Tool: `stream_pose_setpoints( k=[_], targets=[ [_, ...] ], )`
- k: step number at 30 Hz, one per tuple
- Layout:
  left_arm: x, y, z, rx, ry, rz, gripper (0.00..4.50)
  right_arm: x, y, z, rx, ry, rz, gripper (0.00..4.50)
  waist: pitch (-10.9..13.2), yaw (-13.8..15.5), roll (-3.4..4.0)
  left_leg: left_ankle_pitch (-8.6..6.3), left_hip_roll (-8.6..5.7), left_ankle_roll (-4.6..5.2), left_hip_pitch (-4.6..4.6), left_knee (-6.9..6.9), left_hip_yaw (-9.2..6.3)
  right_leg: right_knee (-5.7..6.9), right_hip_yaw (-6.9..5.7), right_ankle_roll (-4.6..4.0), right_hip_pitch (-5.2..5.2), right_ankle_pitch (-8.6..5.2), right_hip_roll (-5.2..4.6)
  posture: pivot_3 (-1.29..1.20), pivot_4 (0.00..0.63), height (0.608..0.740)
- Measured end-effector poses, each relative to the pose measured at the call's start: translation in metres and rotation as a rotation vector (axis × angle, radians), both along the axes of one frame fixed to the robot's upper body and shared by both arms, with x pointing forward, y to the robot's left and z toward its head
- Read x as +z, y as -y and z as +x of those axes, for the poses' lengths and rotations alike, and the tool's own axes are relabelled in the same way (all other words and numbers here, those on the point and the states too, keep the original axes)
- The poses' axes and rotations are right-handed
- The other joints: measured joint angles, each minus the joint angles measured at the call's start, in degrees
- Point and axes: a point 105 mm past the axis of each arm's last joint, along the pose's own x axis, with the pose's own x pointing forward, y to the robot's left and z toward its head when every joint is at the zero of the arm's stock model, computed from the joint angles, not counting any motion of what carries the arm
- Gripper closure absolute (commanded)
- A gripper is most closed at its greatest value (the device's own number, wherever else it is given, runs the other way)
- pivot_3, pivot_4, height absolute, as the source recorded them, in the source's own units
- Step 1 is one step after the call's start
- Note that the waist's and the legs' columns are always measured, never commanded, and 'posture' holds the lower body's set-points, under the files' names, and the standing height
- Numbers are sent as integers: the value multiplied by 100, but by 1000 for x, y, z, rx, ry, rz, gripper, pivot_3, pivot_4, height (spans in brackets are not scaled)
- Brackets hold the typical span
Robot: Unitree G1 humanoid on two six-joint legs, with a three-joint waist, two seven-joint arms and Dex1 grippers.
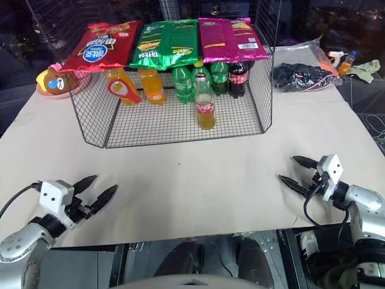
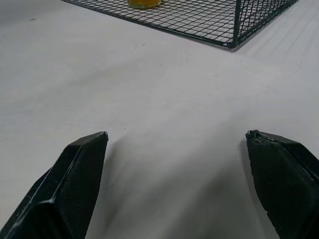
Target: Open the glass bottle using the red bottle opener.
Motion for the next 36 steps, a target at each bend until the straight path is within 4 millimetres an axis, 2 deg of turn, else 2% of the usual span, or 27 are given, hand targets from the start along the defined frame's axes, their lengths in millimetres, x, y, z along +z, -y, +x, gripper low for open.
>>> stream_pose_setpoints(
  k=[5,8,10,11,12,14,17,20,23,27,36],
  targets=[
    [1,2,0,-5,1,-10,923,1,-3,0,8,10,1,33,0,0,0,0,0,0,0,0,0,0,0,0,0,0,0,0,150,740],
    [8,4,4,-9,19,-33,923,12,-17,-5,57,36,11,33,1,3,1,0,1,0,-4,0,-7,1,5,0,-2,0,0,0,150,740],
    [20,0,12,18,67,-40,923,21,-36,-9,106,61,34,33,1,9,0,0,3,-1,-6,0,-12,3,4,0,-3,0,2,0,150,740],
    [36,-4,25,59,140,-41,923,34,-58,-11,133,96,91,33,1,19,0,1,2,-1,-7,1,-19,8,-1,0,-3,0,1,0,150,740],
    [39,-4,27,64,152,-41,923,37,-64,-11,145,106,103,33,1,19,0,1,2,-2,-6,3,-19,10,-1,1,-3,1,1,0,150,740],
    [53,-5,44,88,220,-39,923,52,-84,-13,163,142,150,33,1,28,2,2,-9,-3,-4,3,-18,17,-9,1,-3,1,-4,0,150,740],
    [75,-8,74,141,312,-75,923,82,-126,-22,243,225,217,33,2,48,-9,15,-9,-26,-10,7,-25,22,-30,2,-7,1,20,0,150,740],
    [84,-7,98,149,342,-100,923,98,-143,-26,271,252,228,33,4,44,-17,16,-17,-27,-14,8,-22,20,-26,2,-13,1,19,0,150,740],
    [95,3,124,140,376,-139,923,109,-161,-32,322,275,239,33,5,55,-23,18,-15,-30,-16,8,-29,22,-34,2,-15,1,23,0,150,740],
    [98,3,144,185,387,-184,923,118,-168,-33,312,304,254,33,7,-34,-27,18,-14,-31,-19,7,-17,29,-20,2,-28,1,25,0,150,740],
    [100,12,168,191,417,-231,923,128,-177,-26,260,364,242,33,9,112,-30,49,-13,-72,-12,12,-53,65,-53,-11,-23,10,35,0,150,740]
  ],
)
